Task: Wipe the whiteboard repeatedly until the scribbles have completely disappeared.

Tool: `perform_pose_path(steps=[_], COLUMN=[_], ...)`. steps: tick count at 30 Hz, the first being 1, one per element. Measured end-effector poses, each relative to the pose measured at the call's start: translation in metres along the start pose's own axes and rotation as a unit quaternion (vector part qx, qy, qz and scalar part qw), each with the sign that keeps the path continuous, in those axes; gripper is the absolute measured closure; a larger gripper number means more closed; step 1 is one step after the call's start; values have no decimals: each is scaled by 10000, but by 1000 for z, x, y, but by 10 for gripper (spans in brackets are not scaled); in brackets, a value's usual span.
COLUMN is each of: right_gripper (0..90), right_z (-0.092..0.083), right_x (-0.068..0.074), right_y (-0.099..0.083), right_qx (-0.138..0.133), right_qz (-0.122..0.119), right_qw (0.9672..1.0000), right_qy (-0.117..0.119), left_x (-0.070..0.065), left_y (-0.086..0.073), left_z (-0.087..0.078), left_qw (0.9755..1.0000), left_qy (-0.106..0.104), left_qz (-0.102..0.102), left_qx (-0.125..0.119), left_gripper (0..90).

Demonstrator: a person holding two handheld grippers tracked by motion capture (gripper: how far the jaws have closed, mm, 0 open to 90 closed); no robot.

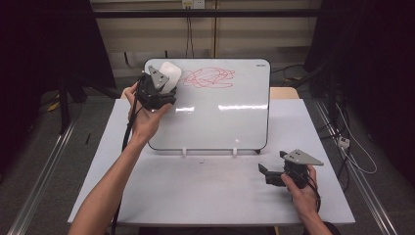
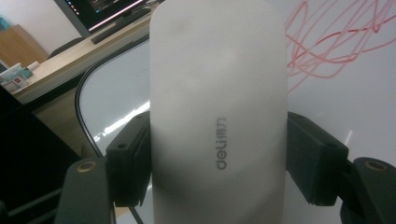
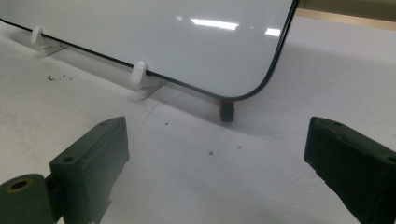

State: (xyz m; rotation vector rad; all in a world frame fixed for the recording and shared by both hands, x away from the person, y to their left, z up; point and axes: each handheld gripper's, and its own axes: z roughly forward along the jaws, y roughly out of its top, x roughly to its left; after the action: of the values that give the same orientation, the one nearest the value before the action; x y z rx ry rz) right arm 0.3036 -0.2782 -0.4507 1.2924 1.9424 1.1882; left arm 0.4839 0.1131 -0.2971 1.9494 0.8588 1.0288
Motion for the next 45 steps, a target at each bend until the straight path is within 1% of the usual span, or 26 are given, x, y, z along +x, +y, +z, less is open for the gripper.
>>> perform_pose_path(steps=[1, 4, 9, 12, 13, 14, 16, 17, 19, 21, 22, 24, 34, 37, 40, 45], right_gripper=[64, 64, 63, 63, 64, 63, 64, 64, 65, 65, 66, 65, 64, 64, 64, 64], right_z=[0, 0, 0, 0, 0, 0, 0, 0, 0, 0, 1, 1, 0, -1, -1, -1], right_x=[0, 0, 0, 0, 0, 0, 0, 0, 0, 1, 1, 1, 1, 1, 1, 1], right_y=[0, 0, 0, 0, 0, 0, 0, 0, 0, 0, 0, 0, 0, 0, 0, 0], right_qx=[8, 4, -6, 0, 9, 11, 7, 9, 14, 16, 22, 28, 25, 28, 23, 18], right_qz=[2, 5, -4, -9, 0, -1, -7, -6, -2, -19, -32, -26, -23, -30, -43, -47], right_qw=[10000, 10000, 10000, 10000, 10000, 10000, 10000, 10000, 10000, 10000, 10000, 10000, 10000, 10000, 10000, 10000], right_qy=[6, 7, 12, 19, 23, 19, 12, 10, 12, 10, 14, 16, -7, -3, 7, 1], left_x=[0, 2, 4, 5, 5, 6, 6, 6, 6, 7, 8, 9, 10, 7, 5, 5], left_y=[0, 2, 6, 7, 7, 7, 7, 7, 6, 5, 4, 3, 3, 1, 0, 1], left_z=[1, 3, 8, 9, 11, 11, 12, 12, 15, 17, 19, 20, 19, 16, 16, 16], left_qw=[10000, 10000, 9999, 9999, 9998, 9998, 9998, 9997, 9997, 9995, 9995, 9994, 9994, 9995, 9995, 9993], left_qy=[5, 27, 71, 91, 76, 81, 88, 83, 92, 90, 77, 52, 32, 133, 150, 168], left_qz=[-46, -28, -63, -12, -58, -18, -45, -16, -22, -72, -130, -170, -223, -171, -195, -244], left_qx=[0, 32, 75, 123, 154, 177, 151, 223, 205, 282, 283, 296, 264, 247, 214, 233], left_gripper=[310, 310, 310, 310, 310, 310, 310, 310, 310, 310, 310, 311, 308, 307, 307, 310])
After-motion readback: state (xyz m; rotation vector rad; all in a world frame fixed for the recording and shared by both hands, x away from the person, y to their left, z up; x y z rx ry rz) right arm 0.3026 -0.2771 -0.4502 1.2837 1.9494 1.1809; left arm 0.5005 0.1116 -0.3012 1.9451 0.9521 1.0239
